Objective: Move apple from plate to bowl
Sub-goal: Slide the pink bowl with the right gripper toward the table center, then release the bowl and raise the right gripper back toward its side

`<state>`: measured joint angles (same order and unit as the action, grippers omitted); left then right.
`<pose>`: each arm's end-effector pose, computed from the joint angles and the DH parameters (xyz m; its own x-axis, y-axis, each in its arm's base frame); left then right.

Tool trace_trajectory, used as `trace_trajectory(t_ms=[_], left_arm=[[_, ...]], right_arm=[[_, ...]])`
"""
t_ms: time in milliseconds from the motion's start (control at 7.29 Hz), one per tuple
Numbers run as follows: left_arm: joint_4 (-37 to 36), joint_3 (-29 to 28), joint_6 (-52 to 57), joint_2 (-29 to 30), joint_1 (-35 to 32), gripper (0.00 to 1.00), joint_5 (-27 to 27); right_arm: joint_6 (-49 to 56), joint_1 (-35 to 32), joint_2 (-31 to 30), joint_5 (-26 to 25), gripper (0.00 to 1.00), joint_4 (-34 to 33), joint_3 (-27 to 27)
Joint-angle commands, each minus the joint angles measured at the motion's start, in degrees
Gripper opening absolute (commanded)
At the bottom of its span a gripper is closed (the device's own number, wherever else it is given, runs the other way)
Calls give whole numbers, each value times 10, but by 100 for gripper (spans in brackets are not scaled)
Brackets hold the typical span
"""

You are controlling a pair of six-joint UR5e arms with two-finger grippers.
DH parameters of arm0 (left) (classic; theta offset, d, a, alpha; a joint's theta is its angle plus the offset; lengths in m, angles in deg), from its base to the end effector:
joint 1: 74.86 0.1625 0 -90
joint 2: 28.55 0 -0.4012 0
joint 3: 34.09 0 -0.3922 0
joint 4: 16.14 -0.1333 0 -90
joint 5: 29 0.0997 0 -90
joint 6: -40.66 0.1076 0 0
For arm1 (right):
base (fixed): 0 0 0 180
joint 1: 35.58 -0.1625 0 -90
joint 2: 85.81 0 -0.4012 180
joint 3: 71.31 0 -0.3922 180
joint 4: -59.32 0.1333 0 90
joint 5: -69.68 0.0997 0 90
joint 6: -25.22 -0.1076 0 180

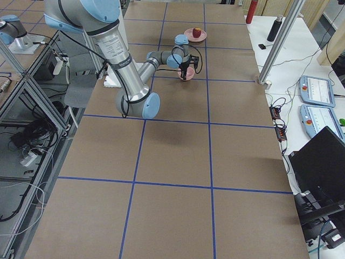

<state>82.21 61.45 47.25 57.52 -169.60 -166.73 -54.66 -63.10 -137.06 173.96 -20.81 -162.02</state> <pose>-0.0928 -0.4692 0.6058 0.6857 0.1841 -0.7042 0.0027 0.9668 0.2555 -0.5697 -0.4172 0.2185 0.6185 0.1302 0.7749 -0.1759 0.9841 -0.0250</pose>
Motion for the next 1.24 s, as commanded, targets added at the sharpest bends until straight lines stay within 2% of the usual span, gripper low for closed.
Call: trace_trajectory(t_ms=[0, 137, 275, 412, 549, 686, 961, 1098], left_arm=[[0, 1, 0, 1, 0, 100, 0], [0, 3, -2, 1, 0, 100, -1], [-1, 6, -2, 6, 0, 100, -5], [-6, 7, -5, 24, 0, 99, -36], [-6, 21, -24, 37, 7, 99, -37], [-5, 48, -80, 48, 44, 99, -31], [-5, 103, -179, 62, 139, 99, 30], [-4, 104, -238, 69, 183, 99, 36]], right_arm=[[-4, 0, -6, -6, 100, 9, -4], [2, -19, -5, 0, 100, -1, -24], [17, -63, -6, 47, 100, -20, -48], [69, -117, -9, 104, 100, -50, -69], [135, -167, -18, 137, 100, -89, -82], [220, -220, -39, 164, 100, -110, -85], [405, -320, -125, 219, 100, -112, -85], [485, -362, -169, 235, 100, -114, -86]])
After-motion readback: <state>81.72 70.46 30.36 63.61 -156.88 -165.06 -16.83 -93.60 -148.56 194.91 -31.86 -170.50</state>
